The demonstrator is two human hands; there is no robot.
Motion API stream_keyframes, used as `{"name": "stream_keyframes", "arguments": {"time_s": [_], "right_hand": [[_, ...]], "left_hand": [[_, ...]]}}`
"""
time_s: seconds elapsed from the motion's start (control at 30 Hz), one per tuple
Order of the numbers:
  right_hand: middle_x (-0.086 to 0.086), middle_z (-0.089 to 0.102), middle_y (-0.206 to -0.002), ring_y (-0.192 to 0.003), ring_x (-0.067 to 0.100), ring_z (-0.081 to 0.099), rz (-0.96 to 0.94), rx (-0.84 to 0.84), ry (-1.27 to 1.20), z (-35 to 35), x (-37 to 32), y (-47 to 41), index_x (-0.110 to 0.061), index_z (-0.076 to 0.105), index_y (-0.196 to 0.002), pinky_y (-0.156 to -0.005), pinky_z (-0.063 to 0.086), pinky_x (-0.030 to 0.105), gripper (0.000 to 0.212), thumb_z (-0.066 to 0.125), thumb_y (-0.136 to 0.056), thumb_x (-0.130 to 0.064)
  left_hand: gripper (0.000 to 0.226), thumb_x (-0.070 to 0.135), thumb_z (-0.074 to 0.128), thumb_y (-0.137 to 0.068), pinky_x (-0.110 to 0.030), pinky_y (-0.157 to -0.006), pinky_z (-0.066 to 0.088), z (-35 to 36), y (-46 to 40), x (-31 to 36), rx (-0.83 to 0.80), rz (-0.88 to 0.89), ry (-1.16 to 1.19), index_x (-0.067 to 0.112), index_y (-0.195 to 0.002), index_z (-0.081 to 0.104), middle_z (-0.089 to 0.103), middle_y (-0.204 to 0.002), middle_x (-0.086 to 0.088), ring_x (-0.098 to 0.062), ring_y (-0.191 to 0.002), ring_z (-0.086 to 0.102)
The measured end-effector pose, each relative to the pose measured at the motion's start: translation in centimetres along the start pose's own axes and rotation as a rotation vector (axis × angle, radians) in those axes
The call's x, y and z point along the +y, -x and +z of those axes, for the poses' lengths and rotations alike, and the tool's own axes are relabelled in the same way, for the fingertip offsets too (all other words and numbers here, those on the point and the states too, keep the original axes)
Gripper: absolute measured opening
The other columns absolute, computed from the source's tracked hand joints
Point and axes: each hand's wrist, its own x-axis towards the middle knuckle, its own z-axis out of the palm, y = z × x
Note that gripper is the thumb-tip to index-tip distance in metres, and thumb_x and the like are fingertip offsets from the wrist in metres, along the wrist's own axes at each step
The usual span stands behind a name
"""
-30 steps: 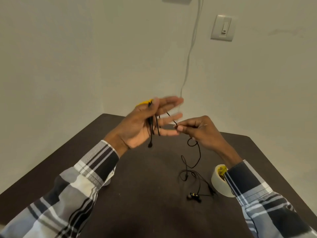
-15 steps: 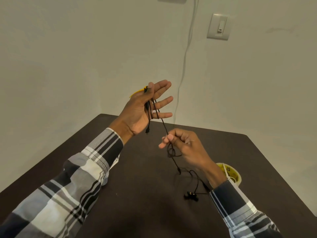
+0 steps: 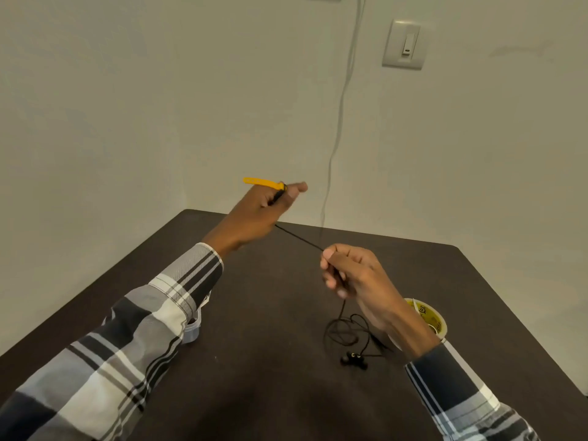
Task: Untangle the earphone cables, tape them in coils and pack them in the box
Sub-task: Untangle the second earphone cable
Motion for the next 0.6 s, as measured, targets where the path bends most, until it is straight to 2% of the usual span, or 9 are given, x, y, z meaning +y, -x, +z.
{"name": "stream_keyframes", "arguments": {"time_s": [0.07, 0.13, 0.17, 0.2, 0.27, 0.33, 0.47, 0.53, 0.6], "right_hand": [[-0.002, 0.044, -0.055, -0.051, 0.007, 0.034, -0.001, 0.065, 0.063, -0.4, -0.5, -0.3, -0.013, 0.064, -0.077, -0.048, 0.026, 0.018, 0.032, 0.051, -0.103, -0.028], [-0.006, 0.039, -0.055, -0.051, 0.007, 0.030, -0.002, 0.099, 0.093, -1.1, -1.3, -0.6, -0.015, 0.067, -0.080, -0.048, 0.026, 0.018, 0.033, 0.056, -0.098, -0.041], [-0.008, 0.039, -0.056, -0.051, 0.006, 0.030, -0.011, 0.112, 0.104, -1.5, -1.8, -0.7, -0.015, 0.070, -0.083, -0.049, 0.027, 0.017, 0.034, 0.058, -0.094, -0.045], [-0.009, 0.040, -0.056, -0.051, 0.006, 0.031, -0.025, 0.120, 0.115, -1.9, -2.3, -0.8, -0.015, 0.072, -0.086, -0.049, 0.027, 0.017, 0.034, 0.060, -0.090, -0.046], [-0.008, 0.045, -0.057, -0.052, 0.005, 0.034, -0.057, 0.112, 0.146, -2.8, -3.4, -1.0, -0.013, 0.074, -0.092, -0.050, 0.028, 0.017, 0.029, 0.062, -0.090, -0.039], [-0.002, 0.055, -0.060, -0.051, 0.006, 0.036, -0.093, 0.096, 0.185, -3.7, -4.5, -1.1, -0.010, 0.075, -0.095, -0.050, 0.028, 0.017, 0.019, 0.064, -0.093, -0.025], [0.003, 0.069, -0.066, -0.049, 0.010, 0.031, -0.148, 0.181, 0.263, -4.7, -5.9, -1.7, -0.009, 0.072, -0.091, -0.048, 0.033, 0.011, 0.014, 0.062, -0.097, -0.017], [0.005, 0.070, -0.067, -0.046, 0.009, 0.031, -0.179, 0.241, 0.298, -4.6, -6.2, -2.3, -0.010, 0.070, -0.088, -0.047, 0.034, 0.009, 0.023, 0.058, -0.100, -0.024], [0.009, 0.069, -0.067, -0.044, 0.005, 0.035, -0.190, 0.280, 0.319, -4.4, -6.3, -2.9, -0.011, 0.067, -0.081, -0.047, 0.034, 0.011, 0.035, 0.051, -0.104, -0.032]], "left_hand": [[0.038, 0.038, 0.040, -0.103, -0.028, -0.114, 0.025, 0.4, 0.2, 0.0, -0.144, -0.005, -0.188, 0.021, -0.131, 0.061, 0.054, -0.142, 0.009, -0.005, -0.146, 0.024], [0.041, 0.039, 0.040, -0.103, -0.027, -0.117, 0.019, 0.7, 0.3, 0.1, -0.250, -0.012, -0.295, 0.021, -0.137, 0.057, 0.051, -0.145, 0.006, -0.005, -0.149, 0.009], [0.042, 0.039, 0.040, -0.103, -0.026, -0.117, 0.019, 0.7, 0.3, 0.1, -0.285, -0.013, -0.313, 0.019, -0.135, 0.059, 0.060, -0.136, 0.002, -0.007, -0.149, 0.007], [0.042, 0.039, 0.039, -0.103, -0.025, -0.116, 0.021, 0.7, 0.3, 0.0, -0.306, -0.021, -0.312, 0.017, -0.130, 0.063, 0.071, -0.113, -0.003, -0.008, -0.149, 0.007], [0.040, 0.039, 0.040, -0.102, -0.027, -0.115, 0.025, 0.4, 0.3, 0.0, -0.325, -0.037, -0.313, 0.018, -0.118, 0.069, 0.064, -0.075, -0.006, -0.005, -0.149, 0.007], [0.036, 0.039, 0.040, -0.103, -0.031, -0.116, 0.026, 0.0, 0.3, 0.0, -0.353, -0.027, -0.329, 0.024, -0.107, 0.072, 0.064, -0.077, -0.003, -0.001, -0.148, 0.008], [0.036, 0.038, 0.040, -0.104, -0.018, -0.110, 0.025, -0.4, 0.7, 0.6, -0.399, -0.012, -0.265, 0.026, -0.092, 0.071, 0.066, -0.125, 0.016, 0.010, -0.138, 0.028], [0.037, 0.036, 0.040, -0.104, -0.010, -0.102, 0.030, -0.3, 0.9, 1.1, -0.415, -0.007, -0.218, 0.020, -0.090, 0.071, 0.066, -0.125, 0.019, 0.016, -0.127, 0.041], [0.038, 0.034, 0.041, -0.104, -0.012, -0.104, 0.032, -0.2, 1.3, 1.4, -0.441, 0.002, -0.178, 0.016, -0.088, 0.070, 0.068, -0.122, 0.015, 0.012, -0.126, 0.047]]}}
